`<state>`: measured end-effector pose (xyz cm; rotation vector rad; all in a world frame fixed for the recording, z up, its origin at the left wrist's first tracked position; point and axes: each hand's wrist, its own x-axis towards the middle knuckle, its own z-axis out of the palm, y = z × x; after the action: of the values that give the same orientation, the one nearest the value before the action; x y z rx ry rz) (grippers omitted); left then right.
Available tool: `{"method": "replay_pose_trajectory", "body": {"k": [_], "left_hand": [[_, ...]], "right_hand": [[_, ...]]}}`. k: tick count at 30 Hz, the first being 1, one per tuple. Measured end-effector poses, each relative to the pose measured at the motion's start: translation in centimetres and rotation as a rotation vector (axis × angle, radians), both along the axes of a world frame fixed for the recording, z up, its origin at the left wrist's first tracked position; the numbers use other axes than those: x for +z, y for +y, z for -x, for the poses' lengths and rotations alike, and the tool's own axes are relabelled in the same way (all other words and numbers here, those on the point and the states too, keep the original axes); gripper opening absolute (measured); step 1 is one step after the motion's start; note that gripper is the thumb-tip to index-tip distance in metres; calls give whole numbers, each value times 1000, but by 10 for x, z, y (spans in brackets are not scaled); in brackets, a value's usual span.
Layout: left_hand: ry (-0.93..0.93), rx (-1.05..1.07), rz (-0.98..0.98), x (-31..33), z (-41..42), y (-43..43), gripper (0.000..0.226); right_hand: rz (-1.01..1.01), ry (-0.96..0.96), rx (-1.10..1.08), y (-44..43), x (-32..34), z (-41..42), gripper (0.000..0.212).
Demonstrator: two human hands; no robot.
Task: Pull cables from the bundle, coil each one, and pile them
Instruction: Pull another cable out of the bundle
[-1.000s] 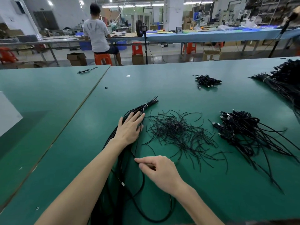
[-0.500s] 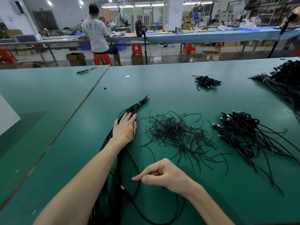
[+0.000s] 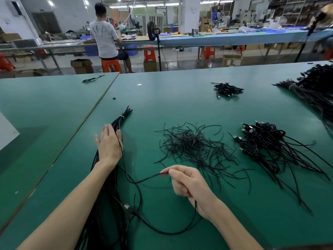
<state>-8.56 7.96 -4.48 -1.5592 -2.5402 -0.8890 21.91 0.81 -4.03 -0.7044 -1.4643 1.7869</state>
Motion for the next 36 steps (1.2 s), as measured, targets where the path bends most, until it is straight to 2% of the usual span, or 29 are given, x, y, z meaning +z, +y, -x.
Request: {"method": "replay_pose_trajectory", "body": {"k": [1, 3, 6, 8, 11, 12, 14, 18, 20, 24, 28, 30, 32, 34, 36], "left_hand": [[-22, 0, -11, 3, -5, -1, 61], [-193, -57, -60, 11, -18, -4, 59], [-532, -198, -168, 24, -44, -13, 30], [-847, -281, -246, 28, -54, -18, 23], [-1620, -367, -259, 30, -65, -35, 31], [-1754, -381, -242, 26, -67, -40, 34], [-1806, -423, -245, 17, -71, -48, 42], [-1767, -606, -257, 8, -68, -55, 56], [-1703, -711, -186, 7, -68, -57, 54], [-1515, -760, -25, 3, -74, -57, 45], [-1412, -865, 28, 8, -78, -63, 42], [-1188, -926, 144, 18, -82, -70, 35], [-802, -1038, 387, 36, -92, -76, 29], [-459, -1176, 670, 56, -108, -80, 33], [-229, -1244, 860, 70, -121, -84, 34]], "right_hand": [[49, 50, -58, 1, -1, 1, 23], [115, 109, -141, 2, -2, 3, 24], [179, 146, -201, 1, -2, 5, 24], [234, 194, -236, 2, -1, 4, 23], [323, 293, -267, 5, 0, 2, 22], [354, 332, -274, 5, 0, 1, 21], [405, 418, -293, 7, 2, -2, 20], [511, 608, -352, 12, 2, -15, 19], [573, 701, -379, 15, 0, -18, 19], [618, 838, -433, 19, -1, -24, 22], [647, 918, -461, 21, -1, -27, 24], [653, 938, -461, 21, -1, -26, 25], [660, 979, -447, 21, -2, -25, 26], [659, 1018, -444, 21, -2, -27, 25], [647, 1023, -441, 22, -3, -28, 25]]}}
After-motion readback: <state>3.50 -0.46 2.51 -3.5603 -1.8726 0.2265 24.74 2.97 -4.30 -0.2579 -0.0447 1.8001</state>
